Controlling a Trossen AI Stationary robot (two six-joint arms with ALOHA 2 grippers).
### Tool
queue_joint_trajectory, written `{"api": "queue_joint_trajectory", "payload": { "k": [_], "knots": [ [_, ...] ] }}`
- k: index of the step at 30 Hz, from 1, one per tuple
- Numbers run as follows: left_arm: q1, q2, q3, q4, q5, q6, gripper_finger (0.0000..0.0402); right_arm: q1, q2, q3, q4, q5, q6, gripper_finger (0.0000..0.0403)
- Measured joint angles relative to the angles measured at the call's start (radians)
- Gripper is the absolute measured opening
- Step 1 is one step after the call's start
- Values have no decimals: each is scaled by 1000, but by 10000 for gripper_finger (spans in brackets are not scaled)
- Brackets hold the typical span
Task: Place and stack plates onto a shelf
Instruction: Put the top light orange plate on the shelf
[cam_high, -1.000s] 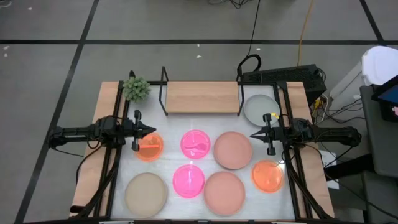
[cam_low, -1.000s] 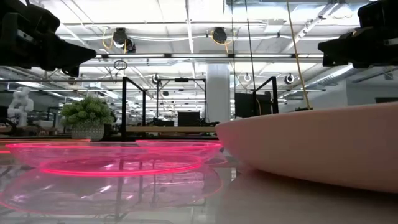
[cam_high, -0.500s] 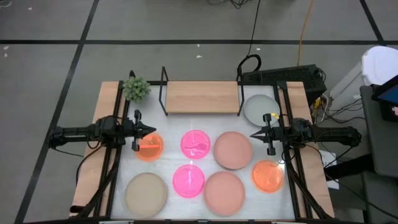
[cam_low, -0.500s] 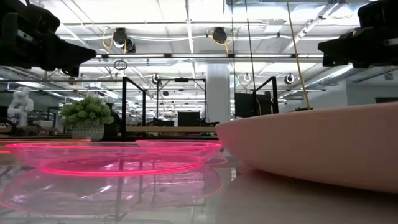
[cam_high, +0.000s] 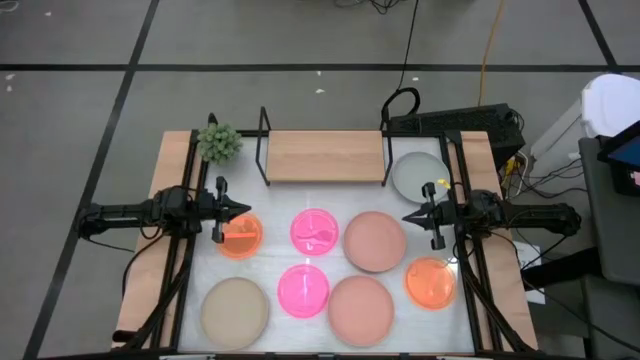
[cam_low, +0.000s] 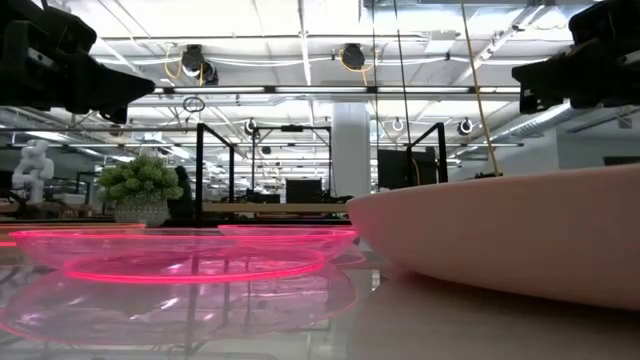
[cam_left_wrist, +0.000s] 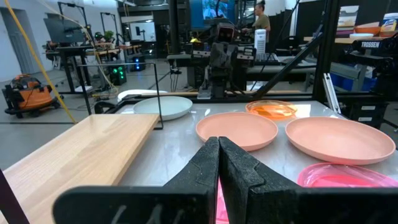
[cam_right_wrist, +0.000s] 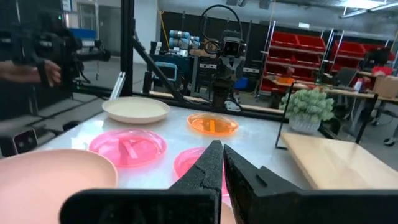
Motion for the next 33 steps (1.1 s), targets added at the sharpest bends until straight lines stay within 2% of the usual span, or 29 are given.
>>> {"api": "queue_joint_trajectory", "payload": {
  "k": [7, 13, 21, 33],
  "knots": [
    [0, 0, 0, 0, 0, 0, 15, 0, 0, 2, 37, 23, 63, 0],
    [0, 0, 0, 0, 0, 0, 15, 0, 49, 74, 37, 30, 70, 0],
    [0, 0, 0, 1, 0, 0, 15, 0, 248, 306, 14, 56, 99, 0],
    [0, 0, 0, 4, 0, 0, 15, 0, 595, 731, -250, 56, 121, 0]
  ]
}}
